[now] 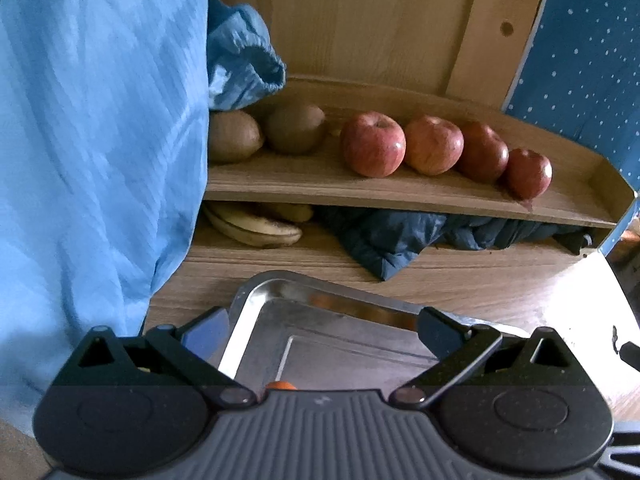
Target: Organize fruits
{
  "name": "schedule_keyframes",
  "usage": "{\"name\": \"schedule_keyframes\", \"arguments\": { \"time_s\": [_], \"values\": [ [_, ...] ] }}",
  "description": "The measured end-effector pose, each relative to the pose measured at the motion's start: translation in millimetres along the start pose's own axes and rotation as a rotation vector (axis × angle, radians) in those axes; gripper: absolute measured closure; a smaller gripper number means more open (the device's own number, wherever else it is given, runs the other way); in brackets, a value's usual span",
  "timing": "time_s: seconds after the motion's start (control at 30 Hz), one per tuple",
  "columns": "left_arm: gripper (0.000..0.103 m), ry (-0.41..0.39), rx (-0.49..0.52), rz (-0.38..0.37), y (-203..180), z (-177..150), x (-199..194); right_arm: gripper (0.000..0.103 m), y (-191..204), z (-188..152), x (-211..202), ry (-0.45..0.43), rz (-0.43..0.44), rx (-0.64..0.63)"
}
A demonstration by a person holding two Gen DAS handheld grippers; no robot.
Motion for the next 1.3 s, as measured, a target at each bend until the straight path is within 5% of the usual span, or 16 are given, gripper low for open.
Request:
{"name": "schedule_keyframes", "arguments": {
  "time_s": [0.57, 1.3],
  "values": [
    [0.001, -0.023, -0.088, 0.028, -15.5, -36.9, -58.7, 0.001, -29.1, -6.7, -63.9, -0.017, 0.048, 0.001],
    [0.001, -0.011, -0.081, 0.140, -1.3, -101.2, -130.5, 0.001, 4.2, -56.9, -134.1, -0.032, 0.151, -0.004]
  ]
}}
Point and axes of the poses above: each gripper's, at about its wrist camera, not at the fingertips, and x roughly the way its jaws point, y to its left, z to its top, the point moved 5 cm from there along x, roughly the way its jaws point, and after that the axes turned 1 degree about x, right-handed, at the moved point
